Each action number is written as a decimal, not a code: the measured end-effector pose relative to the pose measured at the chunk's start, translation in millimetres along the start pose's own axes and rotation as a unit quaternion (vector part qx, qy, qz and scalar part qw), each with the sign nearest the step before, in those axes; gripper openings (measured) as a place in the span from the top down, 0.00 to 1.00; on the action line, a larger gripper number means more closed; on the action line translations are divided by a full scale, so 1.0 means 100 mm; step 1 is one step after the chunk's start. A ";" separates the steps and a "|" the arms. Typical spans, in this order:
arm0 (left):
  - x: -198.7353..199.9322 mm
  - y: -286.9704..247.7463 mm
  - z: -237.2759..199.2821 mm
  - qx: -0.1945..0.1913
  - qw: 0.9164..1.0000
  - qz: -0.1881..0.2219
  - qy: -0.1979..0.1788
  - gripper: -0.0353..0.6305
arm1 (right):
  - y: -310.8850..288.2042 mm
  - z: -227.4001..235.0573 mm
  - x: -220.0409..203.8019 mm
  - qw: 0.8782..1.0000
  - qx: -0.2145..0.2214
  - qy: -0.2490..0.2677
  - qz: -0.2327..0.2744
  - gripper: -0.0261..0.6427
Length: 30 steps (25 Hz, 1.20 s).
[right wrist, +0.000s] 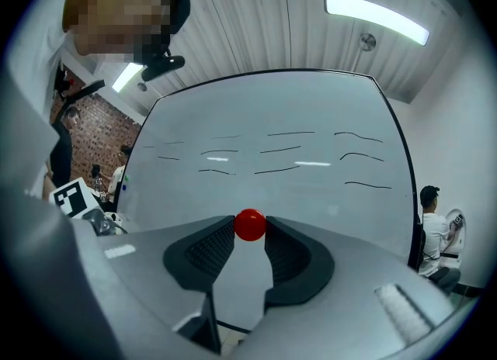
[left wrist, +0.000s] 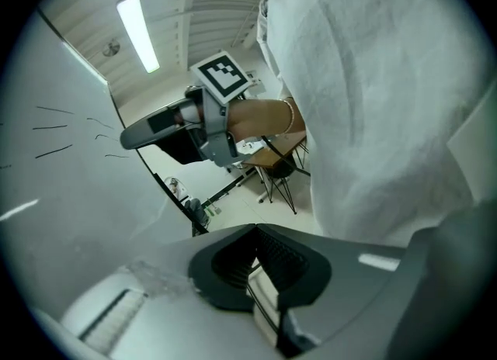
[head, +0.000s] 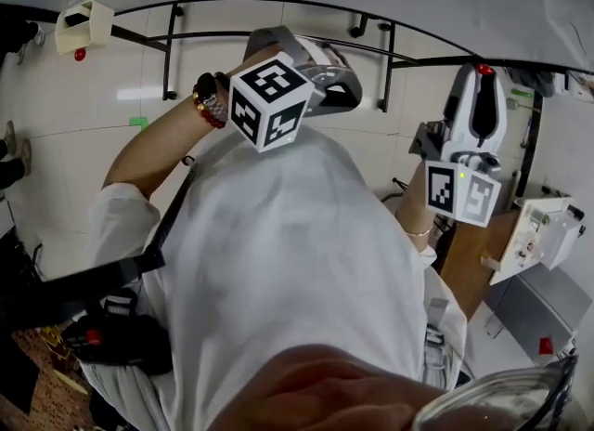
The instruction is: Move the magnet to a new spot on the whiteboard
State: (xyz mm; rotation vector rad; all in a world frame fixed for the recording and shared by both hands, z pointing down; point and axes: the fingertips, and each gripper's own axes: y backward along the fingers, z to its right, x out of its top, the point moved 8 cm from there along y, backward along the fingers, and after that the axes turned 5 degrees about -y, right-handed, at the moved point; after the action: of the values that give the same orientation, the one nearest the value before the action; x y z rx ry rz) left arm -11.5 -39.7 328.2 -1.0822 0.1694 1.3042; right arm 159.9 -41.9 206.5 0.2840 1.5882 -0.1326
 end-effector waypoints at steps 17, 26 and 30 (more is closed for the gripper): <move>0.29 0.67 1.40 0.450 0.747 0.097 0.479 0.94 | 1.58 0.33 -0.45 0.992 0.096 -0.072 -0.031 0.77; 0.69 0.68 1.71 0.474 0.707 0.128 0.508 0.94 | 2.03 0.31 -0.32 0.990 0.108 -0.088 -0.015 0.77; 0.72 0.77 1.73 0.455 0.722 0.135 0.503 0.94 | 2.03 0.16 -0.19 0.992 0.097 -0.081 -0.003 0.77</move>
State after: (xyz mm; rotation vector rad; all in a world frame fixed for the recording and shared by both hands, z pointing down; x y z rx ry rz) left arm -130.7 124.1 331.8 -0.7608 1.6654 0.5394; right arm 228.4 147.0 243.4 0.4099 1.4170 -0.3087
